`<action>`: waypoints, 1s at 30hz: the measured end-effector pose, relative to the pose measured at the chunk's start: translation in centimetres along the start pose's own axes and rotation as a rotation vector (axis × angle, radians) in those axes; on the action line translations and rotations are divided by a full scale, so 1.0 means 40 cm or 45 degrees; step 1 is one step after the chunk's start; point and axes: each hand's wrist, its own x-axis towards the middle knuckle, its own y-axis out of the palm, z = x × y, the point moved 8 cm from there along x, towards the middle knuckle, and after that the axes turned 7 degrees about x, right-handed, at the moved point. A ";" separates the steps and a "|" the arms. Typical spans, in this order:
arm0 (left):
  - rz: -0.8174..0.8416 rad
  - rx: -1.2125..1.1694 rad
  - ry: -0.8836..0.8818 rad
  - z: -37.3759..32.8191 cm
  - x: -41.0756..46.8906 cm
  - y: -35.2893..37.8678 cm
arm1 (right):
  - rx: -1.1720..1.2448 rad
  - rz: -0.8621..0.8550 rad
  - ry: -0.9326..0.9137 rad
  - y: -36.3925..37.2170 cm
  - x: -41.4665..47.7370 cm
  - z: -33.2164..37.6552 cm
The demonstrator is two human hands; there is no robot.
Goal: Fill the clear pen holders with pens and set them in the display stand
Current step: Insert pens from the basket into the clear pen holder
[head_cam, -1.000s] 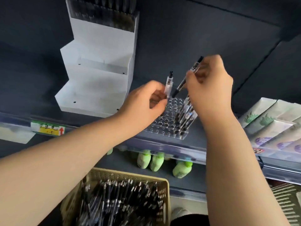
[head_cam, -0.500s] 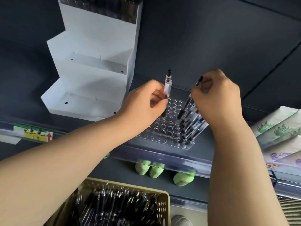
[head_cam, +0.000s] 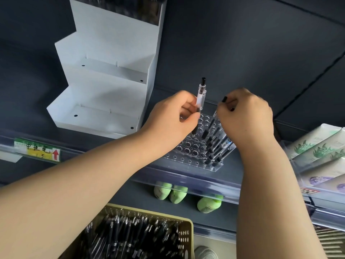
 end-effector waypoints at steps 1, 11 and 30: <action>0.002 -0.005 0.003 -0.003 0.002 0.004 | -0.028 0.008 -0.004 0.004 0.001 -0.002; 0.009 -0.019 0.004 -0.005 0.018 0.043 | -0.260 0.042 -0.028 0.016 -0.003 -0.006; 0.110 0.116 0.003 0.013 0.023 0.114 | 0.182 -0.110 -0.129 -0.059 -0.006 0.019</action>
